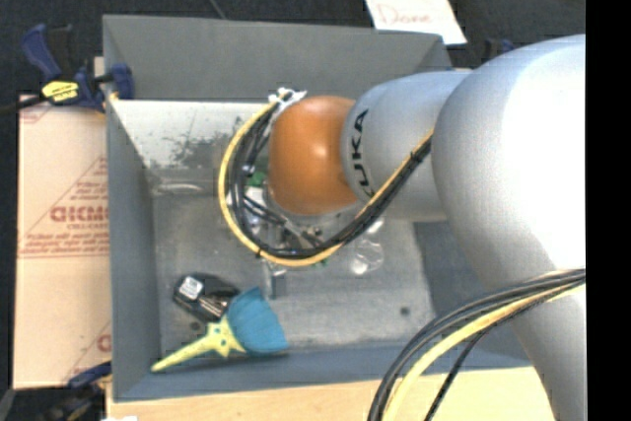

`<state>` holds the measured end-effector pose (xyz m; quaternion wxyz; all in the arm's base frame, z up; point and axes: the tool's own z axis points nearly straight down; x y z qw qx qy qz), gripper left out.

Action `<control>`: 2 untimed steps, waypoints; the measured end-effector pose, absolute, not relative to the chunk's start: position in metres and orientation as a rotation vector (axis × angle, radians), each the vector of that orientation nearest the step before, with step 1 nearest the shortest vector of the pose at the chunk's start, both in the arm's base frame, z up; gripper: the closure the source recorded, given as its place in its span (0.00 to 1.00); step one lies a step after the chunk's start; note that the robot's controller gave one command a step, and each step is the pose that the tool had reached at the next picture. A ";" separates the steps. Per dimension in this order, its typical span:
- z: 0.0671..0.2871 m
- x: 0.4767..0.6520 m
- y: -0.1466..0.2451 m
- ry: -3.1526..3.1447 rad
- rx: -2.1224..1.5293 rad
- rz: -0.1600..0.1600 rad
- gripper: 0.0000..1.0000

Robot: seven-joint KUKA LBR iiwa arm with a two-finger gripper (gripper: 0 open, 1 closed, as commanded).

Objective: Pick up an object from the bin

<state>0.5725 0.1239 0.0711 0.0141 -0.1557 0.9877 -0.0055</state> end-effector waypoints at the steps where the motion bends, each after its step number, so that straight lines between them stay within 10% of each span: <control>1: 0.136 0.492 0.117 2.844 -1.285 -0.019 0.00; 2: 0.102 0.538 -0.021 3.030 -0.714 -0.018 0.00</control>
Offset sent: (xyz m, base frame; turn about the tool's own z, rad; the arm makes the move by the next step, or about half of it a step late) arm -0.0232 -0.1822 0.0194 -0.0713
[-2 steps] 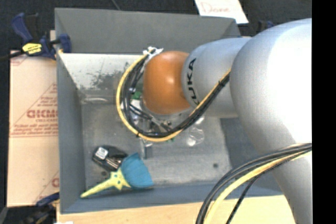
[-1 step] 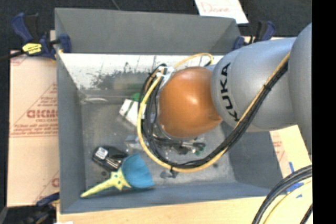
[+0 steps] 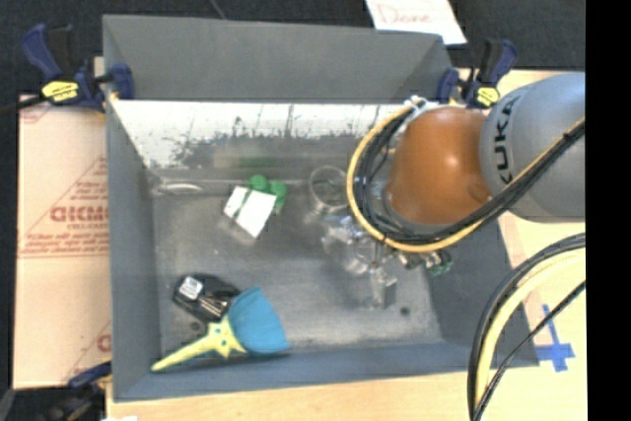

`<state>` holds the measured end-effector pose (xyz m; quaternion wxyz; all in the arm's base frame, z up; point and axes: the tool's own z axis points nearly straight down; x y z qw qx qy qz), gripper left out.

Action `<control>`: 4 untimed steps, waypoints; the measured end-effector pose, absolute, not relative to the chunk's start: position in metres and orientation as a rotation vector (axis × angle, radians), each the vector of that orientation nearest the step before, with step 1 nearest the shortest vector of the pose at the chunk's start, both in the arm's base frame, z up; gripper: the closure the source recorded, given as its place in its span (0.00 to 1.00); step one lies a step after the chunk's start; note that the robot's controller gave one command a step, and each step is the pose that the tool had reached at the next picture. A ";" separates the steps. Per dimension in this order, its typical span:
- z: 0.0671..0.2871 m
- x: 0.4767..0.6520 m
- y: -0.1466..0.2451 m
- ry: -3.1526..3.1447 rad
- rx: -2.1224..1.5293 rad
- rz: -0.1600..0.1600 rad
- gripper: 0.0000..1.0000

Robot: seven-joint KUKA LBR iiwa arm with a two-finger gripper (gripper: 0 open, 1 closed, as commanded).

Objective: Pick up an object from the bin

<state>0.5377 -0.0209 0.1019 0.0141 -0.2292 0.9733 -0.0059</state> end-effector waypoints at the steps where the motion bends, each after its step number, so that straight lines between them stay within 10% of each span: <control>1: 0.102 0.539 -0.033 2.970 -0.936 -0.018 0.00; 2: 0.095 0.592 -0.123 3.001 -0.816 -0.026 0.00; 3: 0.069 0.534 -0.082 2.876 -1.202 -0.013 0.00; 4: 0.072 0.633 -0.113 3.011 -0.749 -0.024 0.00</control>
Offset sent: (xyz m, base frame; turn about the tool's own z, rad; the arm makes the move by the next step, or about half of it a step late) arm 0.0536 -0.0991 -0.0084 -0.0745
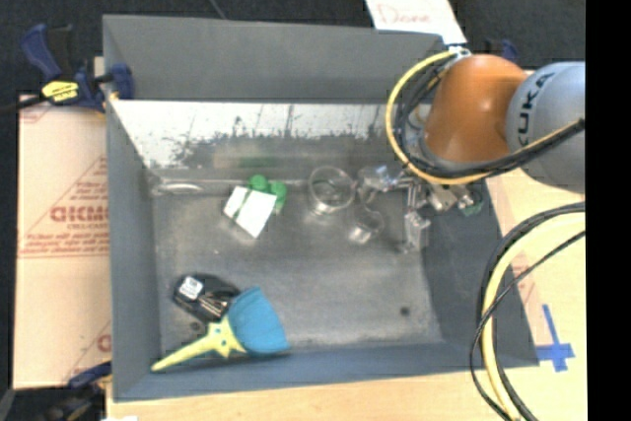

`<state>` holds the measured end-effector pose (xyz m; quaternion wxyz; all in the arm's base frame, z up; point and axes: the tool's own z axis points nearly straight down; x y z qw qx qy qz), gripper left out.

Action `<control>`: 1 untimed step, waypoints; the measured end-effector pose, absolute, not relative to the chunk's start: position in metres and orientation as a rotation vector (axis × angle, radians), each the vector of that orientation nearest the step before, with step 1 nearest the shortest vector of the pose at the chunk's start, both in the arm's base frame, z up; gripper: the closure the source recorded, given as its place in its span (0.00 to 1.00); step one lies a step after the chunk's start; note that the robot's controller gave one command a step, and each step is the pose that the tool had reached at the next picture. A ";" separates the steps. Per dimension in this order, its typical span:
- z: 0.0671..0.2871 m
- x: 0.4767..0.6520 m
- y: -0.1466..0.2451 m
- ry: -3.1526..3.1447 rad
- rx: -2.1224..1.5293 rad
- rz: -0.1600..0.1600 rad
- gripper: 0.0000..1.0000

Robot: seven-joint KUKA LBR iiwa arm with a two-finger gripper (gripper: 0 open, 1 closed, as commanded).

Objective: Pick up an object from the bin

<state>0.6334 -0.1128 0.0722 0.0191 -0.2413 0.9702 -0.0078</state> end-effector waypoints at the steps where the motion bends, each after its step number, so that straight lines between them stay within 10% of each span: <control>1: 0.078 0.616 -0.096 3.093 -0.352 -0.003 0.00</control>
Offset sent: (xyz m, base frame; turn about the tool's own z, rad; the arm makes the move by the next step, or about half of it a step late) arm 0.0105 0.0480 -0.0015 0.2566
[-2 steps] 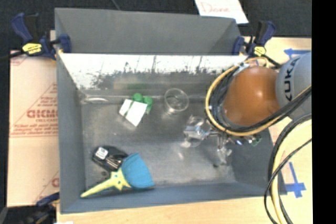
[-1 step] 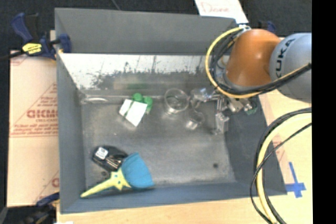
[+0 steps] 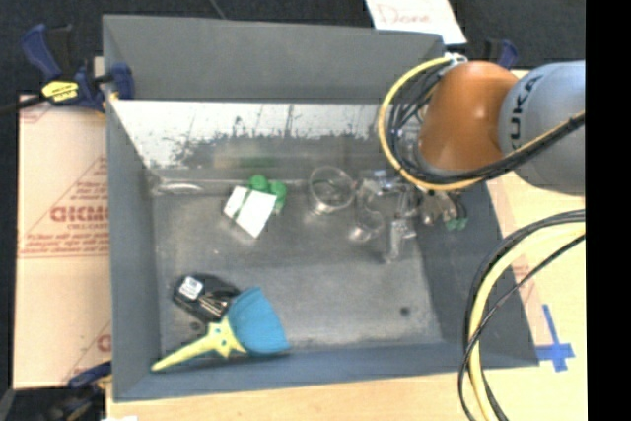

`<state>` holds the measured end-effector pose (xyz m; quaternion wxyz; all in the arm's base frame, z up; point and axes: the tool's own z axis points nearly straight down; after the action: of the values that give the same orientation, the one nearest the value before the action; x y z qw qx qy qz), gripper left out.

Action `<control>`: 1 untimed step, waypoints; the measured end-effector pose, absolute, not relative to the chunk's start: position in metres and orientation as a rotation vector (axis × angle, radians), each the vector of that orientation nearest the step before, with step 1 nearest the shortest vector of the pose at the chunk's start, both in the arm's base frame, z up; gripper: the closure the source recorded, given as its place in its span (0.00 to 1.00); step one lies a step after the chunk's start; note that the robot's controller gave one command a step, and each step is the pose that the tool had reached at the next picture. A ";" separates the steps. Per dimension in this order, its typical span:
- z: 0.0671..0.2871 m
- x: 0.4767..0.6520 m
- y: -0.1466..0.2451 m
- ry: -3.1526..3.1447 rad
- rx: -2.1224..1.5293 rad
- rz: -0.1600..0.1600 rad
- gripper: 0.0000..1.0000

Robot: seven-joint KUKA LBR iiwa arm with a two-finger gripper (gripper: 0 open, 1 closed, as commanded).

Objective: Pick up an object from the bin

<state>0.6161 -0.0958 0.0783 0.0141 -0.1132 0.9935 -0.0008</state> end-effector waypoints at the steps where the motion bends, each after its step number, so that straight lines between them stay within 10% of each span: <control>1: 0.073 0.646 -0.065 3.075 -0.356 -0.015 1.00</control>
Offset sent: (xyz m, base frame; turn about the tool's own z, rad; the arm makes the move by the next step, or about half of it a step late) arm 0.0000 0.0000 0.0000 0.0000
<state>0.6457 -0.0651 0.0726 0.0231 -0.1149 0.9931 -0.0047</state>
